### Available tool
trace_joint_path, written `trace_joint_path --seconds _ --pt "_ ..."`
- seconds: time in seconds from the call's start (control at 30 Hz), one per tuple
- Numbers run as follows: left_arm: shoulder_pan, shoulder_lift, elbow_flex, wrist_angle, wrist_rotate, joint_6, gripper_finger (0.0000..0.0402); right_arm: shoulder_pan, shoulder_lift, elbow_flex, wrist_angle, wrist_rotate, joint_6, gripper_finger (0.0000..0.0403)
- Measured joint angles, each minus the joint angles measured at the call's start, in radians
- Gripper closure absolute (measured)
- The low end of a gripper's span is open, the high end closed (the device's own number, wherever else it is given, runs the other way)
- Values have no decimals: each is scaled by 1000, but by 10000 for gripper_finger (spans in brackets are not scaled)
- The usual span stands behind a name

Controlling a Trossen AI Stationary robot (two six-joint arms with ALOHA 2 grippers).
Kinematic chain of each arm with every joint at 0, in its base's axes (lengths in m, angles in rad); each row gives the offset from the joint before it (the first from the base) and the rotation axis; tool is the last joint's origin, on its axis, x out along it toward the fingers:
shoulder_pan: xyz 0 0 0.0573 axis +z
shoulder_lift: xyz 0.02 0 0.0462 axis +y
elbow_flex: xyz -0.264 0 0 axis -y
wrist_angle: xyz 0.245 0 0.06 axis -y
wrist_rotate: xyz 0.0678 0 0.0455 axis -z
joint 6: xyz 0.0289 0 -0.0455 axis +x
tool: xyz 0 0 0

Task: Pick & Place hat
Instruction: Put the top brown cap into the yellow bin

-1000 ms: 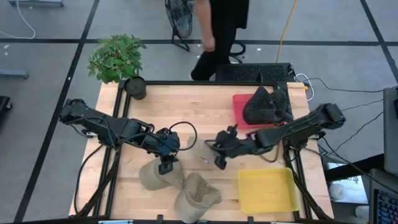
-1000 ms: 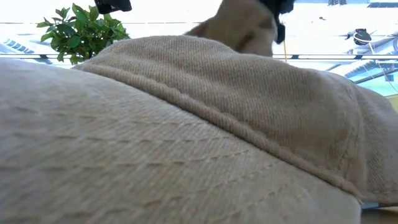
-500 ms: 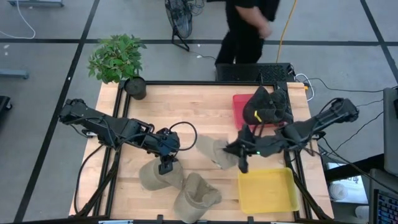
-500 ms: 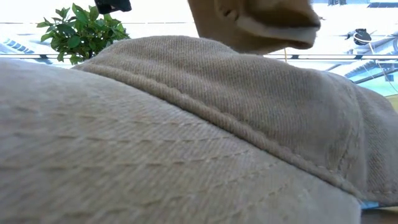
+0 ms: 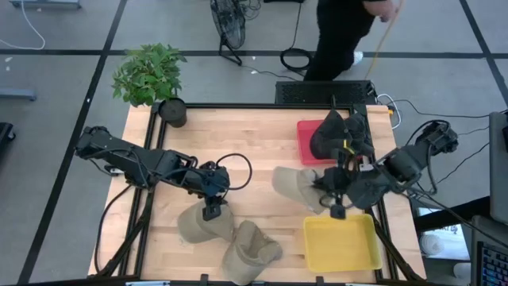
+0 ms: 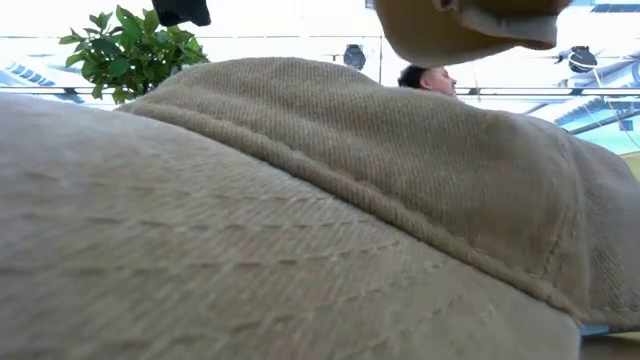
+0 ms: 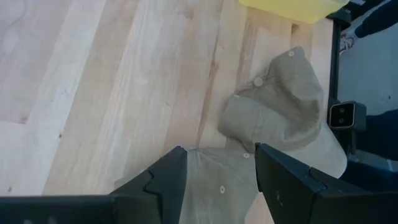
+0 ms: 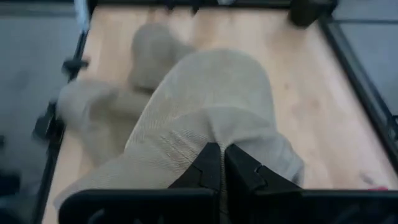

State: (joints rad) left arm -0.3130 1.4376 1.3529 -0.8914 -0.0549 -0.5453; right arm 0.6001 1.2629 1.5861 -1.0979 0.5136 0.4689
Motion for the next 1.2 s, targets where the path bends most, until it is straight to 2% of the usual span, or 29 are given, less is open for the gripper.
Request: trace_joint_path --seconds 0.17,0.33,0.4,0.77,0.93,1.2 --pt "-1 0 0 -18 -3 -1 213 81 65 39 -173 -87 55 403" --pt "-1 0 0 -28 -32 1 213 147 147 39 -319 -196 180 403" --pt "-1 0 0 -27 -35 10 213 179 176 39 -352 -206 222 403" --pt "-1 0 0 -34 -44 4 213 393 210 39 -397 -208 576 403" --pt "-1 0 0 -34 -52 -4 213 478 251 39 -478 -280 722 403" --pt "-1 0 0 -33 -74 -8 213 542 305 -53 -474 -339 869 403"
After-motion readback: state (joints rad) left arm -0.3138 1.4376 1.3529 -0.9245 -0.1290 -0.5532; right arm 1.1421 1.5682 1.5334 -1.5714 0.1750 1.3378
